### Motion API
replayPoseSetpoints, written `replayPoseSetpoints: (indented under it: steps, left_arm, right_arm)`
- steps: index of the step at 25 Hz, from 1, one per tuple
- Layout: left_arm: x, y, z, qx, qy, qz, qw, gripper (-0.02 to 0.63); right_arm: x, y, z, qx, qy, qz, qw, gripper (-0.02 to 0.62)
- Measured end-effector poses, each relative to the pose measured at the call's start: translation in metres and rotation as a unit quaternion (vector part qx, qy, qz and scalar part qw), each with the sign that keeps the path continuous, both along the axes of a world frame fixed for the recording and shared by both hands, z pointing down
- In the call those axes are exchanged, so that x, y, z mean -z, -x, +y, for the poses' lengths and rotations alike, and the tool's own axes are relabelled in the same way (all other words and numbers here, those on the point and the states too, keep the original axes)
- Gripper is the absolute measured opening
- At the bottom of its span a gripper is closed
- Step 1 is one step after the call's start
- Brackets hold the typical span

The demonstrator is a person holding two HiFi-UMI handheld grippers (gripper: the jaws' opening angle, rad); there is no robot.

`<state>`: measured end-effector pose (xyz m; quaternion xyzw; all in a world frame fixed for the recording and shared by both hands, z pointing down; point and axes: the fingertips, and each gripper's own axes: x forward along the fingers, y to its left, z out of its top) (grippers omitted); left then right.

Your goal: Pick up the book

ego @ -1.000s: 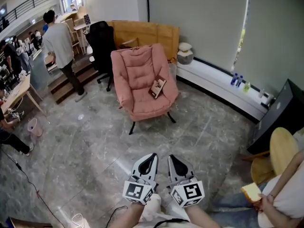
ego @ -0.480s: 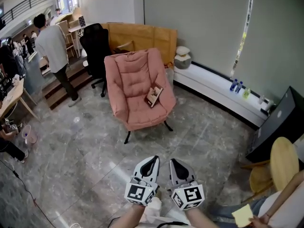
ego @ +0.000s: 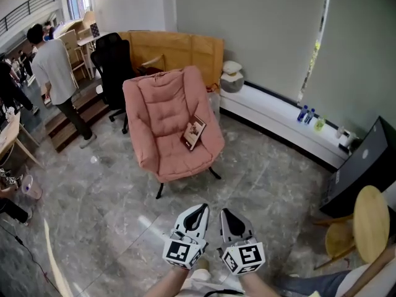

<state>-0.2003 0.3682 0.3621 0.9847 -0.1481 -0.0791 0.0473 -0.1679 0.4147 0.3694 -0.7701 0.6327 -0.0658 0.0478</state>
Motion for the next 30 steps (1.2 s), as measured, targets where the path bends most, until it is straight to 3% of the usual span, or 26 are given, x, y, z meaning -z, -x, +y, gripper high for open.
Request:
replayPoseSetpoints:
  steps: [7, 15, 22, 30]
  left_arm:
    - [-0.001, -0.034, -0.04, -0.012, -0.008, 0.003, 0.9999, 0.021]
    - [-0.011, -0.064, -0.053, -0.023, 0.005, -0.005, 0.9997, 0.021]
    - [-0.013, -0.093, -0.084, 0.009, 0.012, -0.006, 0.9999, 0.021]
    - [-0.007, -0.148, -0.121, 0.046, 0.0, -0.012, 0.9989, 0.021]
  right_arm:
    - [-0.004, -0.037, -0.035, -0.023, -0.002, 0.001, 1.0, 0.014]
    - [-0.014, -0.064, -0.052, -0.03, 0.009, -0.019, 0.999, 0.014]
    - [-0.015, -0.096, -0.086, -0.002, 0.013, -0.021, 1.0, 0.014]
    - [-0.016, -0.16, -0.123, 0.025, 0.016, -0.029, 0.999, 0.014]
